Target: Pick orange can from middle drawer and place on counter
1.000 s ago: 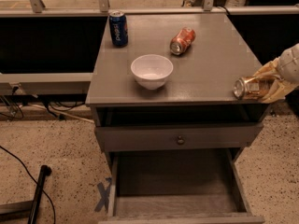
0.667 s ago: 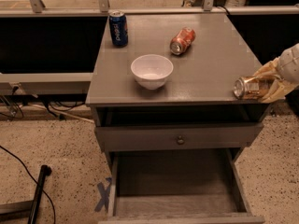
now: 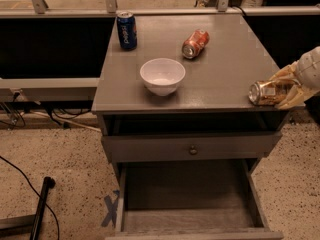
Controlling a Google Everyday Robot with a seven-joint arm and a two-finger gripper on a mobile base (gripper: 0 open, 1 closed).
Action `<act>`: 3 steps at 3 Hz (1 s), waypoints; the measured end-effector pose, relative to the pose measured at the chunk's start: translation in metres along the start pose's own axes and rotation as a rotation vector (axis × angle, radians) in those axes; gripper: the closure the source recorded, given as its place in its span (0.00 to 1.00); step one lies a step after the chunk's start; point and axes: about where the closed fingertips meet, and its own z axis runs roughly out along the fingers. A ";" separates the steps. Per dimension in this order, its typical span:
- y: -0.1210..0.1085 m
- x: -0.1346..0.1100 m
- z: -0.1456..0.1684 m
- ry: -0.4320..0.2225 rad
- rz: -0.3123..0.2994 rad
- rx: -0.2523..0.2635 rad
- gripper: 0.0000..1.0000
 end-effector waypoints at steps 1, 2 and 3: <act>0.000 0.000 0.002 -0.002 0.000 -0.002 0.14; 0.000 0.000 0.003 -0.003 0.000 -0.003 0.00; 0.000 0.000 0.002 -0.005 0.001 0.001 0.00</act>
Offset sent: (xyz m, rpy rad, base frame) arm 0.0008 0.0012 -0.0020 0.0013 0.0022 0.0019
